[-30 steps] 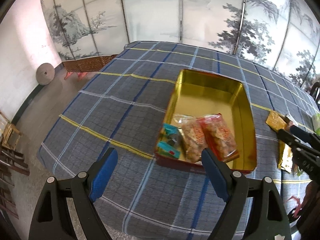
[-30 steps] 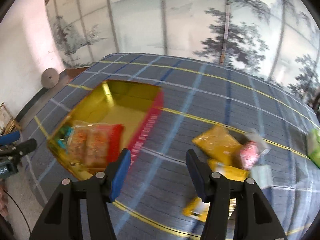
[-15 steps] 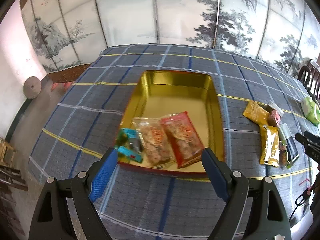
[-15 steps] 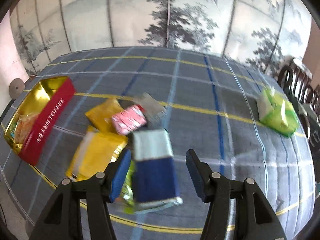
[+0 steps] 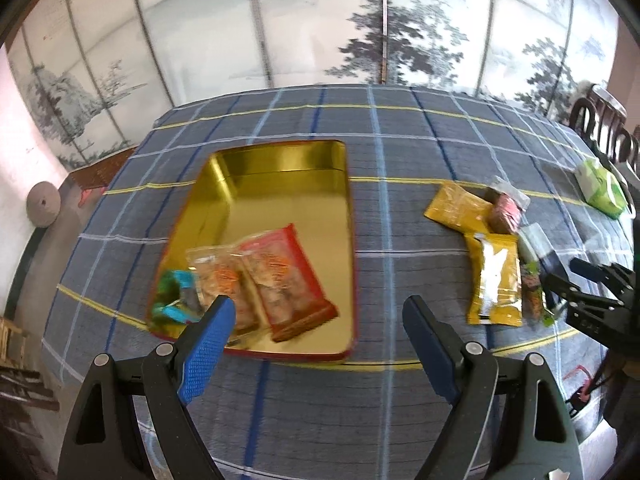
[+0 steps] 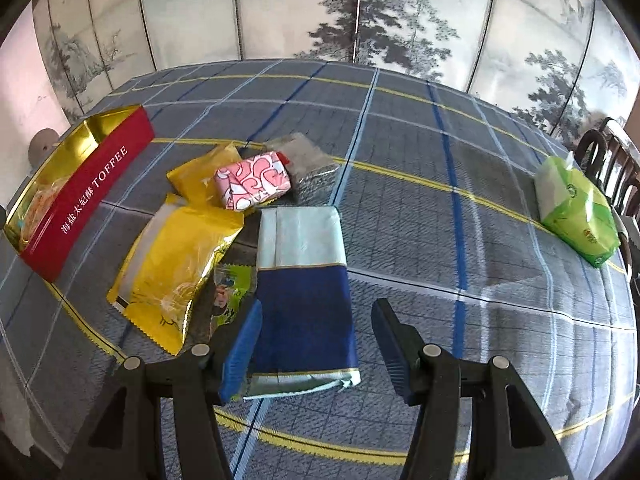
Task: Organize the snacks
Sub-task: 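Move the right gripper to the blue-and-white packet and grasp it, then grasp the yellow bag with silver strip with the left gripper while the right gripper holds the blue-and-white packet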
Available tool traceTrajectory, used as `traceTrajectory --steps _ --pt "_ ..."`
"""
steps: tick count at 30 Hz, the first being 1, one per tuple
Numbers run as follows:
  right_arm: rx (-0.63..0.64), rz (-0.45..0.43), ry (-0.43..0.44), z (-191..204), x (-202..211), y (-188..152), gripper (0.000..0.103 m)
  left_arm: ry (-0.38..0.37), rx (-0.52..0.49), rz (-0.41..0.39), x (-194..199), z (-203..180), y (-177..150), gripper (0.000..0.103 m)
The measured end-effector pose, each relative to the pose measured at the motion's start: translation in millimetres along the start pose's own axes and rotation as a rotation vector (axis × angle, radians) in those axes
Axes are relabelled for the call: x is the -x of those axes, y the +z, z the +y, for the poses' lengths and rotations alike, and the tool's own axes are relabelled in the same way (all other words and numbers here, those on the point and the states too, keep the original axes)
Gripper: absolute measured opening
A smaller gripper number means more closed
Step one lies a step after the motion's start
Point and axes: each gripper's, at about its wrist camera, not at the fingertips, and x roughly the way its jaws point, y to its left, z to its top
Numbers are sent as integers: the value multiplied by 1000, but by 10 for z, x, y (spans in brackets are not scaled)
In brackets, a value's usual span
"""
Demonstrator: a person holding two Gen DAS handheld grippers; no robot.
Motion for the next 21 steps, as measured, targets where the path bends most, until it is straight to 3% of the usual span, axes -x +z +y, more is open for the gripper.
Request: traceTrajectory --steps 9,15,21 --pt "14 -16 62 -8 -154 82 58 -34 -57 18 -92 -379 -4 83" --pt "51 -19 52 36 -233 65 58 -64 -89 33 -183 -625 -14 83" --pt "46 -37 57 -37 -215 58 51 -92 -112 59 -293 -862 -4 83"
